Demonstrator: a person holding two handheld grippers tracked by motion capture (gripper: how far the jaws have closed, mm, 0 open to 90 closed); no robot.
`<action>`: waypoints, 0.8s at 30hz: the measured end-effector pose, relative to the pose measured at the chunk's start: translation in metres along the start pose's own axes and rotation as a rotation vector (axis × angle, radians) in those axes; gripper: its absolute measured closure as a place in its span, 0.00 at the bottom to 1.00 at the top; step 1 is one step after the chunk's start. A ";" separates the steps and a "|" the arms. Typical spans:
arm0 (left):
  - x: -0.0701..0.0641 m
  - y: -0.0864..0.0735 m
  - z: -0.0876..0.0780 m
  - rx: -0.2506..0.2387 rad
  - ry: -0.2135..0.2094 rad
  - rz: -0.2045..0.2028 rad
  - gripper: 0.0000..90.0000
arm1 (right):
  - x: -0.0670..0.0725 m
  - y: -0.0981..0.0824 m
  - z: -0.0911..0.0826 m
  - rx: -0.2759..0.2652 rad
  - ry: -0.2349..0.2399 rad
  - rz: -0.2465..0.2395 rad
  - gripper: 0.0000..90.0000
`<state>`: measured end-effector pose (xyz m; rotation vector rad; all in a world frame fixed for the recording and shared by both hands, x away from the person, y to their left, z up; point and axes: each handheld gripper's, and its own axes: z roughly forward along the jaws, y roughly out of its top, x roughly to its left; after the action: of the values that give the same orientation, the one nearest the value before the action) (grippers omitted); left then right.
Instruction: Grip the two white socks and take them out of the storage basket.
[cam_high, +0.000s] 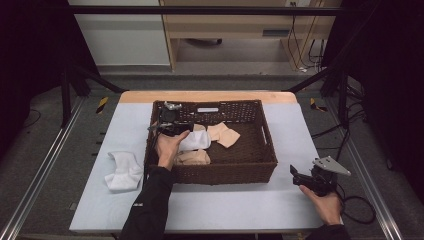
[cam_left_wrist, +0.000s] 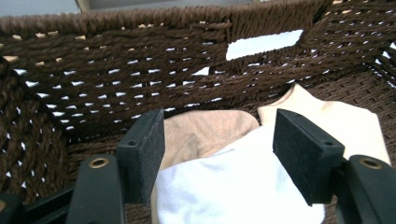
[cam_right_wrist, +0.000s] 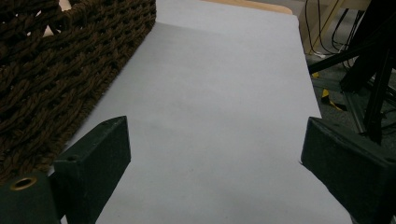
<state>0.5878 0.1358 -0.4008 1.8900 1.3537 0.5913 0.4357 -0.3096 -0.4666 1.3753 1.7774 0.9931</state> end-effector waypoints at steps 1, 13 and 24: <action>0.001 -0.002 0.003 0.018 0.008 0.023 0.36 | 0.000 0.000 0.000 -0.001 0.001 0.000 0.10; 0.010 -0.017 0.017 0.149 0.002 0.004 0.42 | 0.000 0.000 0.000 0.002 0.001 -0.006 0.10; 0.013 -0.021 0.027 0.196 0.022 0.029 0.50 | 0.001 0.000 0.001 0.003 0.007 -0.005 0.10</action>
<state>0.5988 0.1442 -0.4347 2.0680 1.4449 0.5104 0.4359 -0.3090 -0.4672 1.3704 1.7868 0.9946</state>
